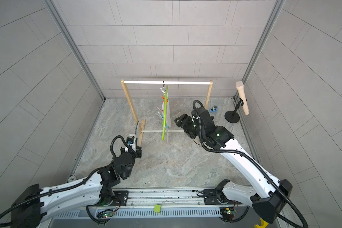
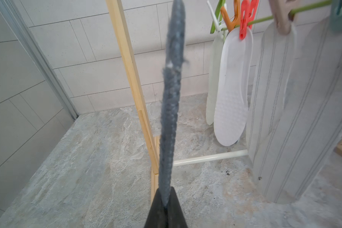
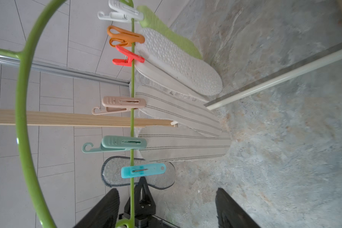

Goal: Take the shoe insoles off the hanger
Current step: Open the clamp at the hanger, then place the insole at the center of the board.

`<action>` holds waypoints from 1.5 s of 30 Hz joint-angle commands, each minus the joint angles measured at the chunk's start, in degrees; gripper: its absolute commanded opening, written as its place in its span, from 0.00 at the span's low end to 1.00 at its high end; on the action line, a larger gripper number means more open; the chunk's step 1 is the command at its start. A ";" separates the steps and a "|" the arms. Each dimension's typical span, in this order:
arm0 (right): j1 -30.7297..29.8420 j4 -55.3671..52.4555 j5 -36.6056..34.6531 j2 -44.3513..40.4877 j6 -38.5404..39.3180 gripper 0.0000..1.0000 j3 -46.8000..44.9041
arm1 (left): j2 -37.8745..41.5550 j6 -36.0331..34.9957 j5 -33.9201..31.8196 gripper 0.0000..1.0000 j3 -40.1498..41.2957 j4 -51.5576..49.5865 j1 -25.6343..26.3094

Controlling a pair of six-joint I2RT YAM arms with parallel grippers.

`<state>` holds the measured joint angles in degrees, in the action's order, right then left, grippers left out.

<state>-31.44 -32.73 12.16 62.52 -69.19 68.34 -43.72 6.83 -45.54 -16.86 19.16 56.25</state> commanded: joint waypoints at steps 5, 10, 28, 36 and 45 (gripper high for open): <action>13.20 -4.12 7.13 -8.71 12.67 0.78 -0.28 | 16.33 15.23 10.36 0.00 -11.32 -26.86 -0.90; 16.50 0.64 18.18 -6.91 20.00 0.72 6.49 | 19.28 20.90 17.16 0.00 -21.98 -35.12 -1.50; 1.53 6.51 37.08 13.47 23.63 0.50 37.55 | -5.64 36.43 54.43 0.00 -59.88 -34.88 -6.02; 1.19 13.50 38.90 12.14 19.46 0.61 35.78 | -11.97 53.32 74.87 0.00 -62.48 -21.54 -19.88; 1.12 11.16 39.28 13.03 20.01 0.50 36.42 | -18.56 65.09 88.32 0.00 -65.71 -10.01 -25.03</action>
<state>-30.11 -22.26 50.61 76.07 -49.17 104.01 -62.30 64.95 35.42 -80.62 1.21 32.05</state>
